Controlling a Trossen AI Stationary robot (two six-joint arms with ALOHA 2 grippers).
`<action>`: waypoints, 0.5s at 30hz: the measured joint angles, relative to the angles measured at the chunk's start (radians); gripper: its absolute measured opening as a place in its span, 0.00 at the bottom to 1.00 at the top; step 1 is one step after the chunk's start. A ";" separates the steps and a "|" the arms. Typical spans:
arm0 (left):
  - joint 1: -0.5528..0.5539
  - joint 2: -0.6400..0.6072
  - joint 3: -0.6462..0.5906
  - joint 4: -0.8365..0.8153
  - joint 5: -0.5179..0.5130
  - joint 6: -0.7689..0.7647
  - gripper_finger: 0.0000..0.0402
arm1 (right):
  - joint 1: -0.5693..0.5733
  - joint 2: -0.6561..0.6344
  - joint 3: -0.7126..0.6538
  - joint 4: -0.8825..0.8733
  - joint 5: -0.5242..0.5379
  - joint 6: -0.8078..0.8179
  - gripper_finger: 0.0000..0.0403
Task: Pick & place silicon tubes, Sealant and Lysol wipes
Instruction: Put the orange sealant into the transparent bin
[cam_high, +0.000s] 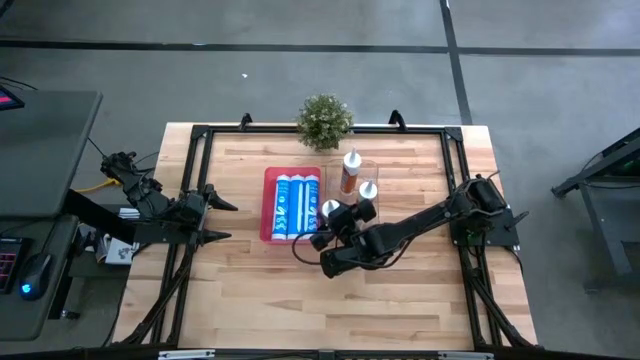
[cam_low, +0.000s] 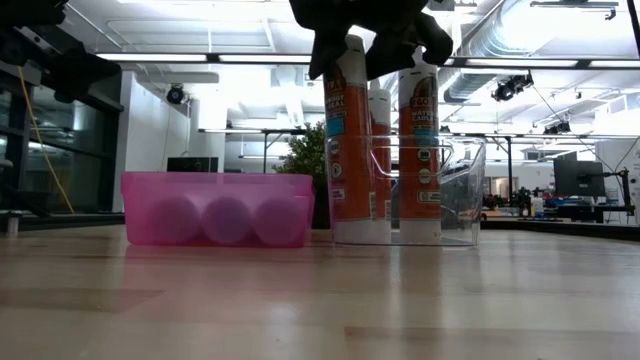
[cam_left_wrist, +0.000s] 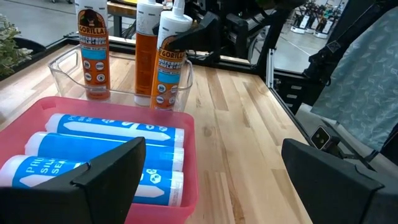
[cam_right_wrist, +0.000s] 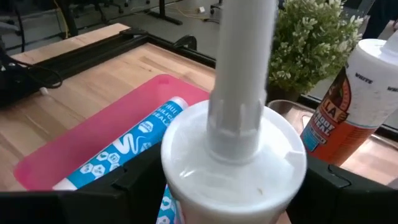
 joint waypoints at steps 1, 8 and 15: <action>0.000 0.000 0.000 0.000 0.000 0.000 0.92 | 0.000 0.000 0.000 -0.002 0.000 -0.003 0.65; 0.000 0.000 0.000 0.000 0.000 0.000 0.92 | 0.000 0.000 0.000 -0.004 0.000 -0.023 0.70; 0.000 0.000 0.000 0.000 0.000 0.000 0.92 | 0.000 -0.007 -0.001 -0.010 -0.007 -0.023 0.73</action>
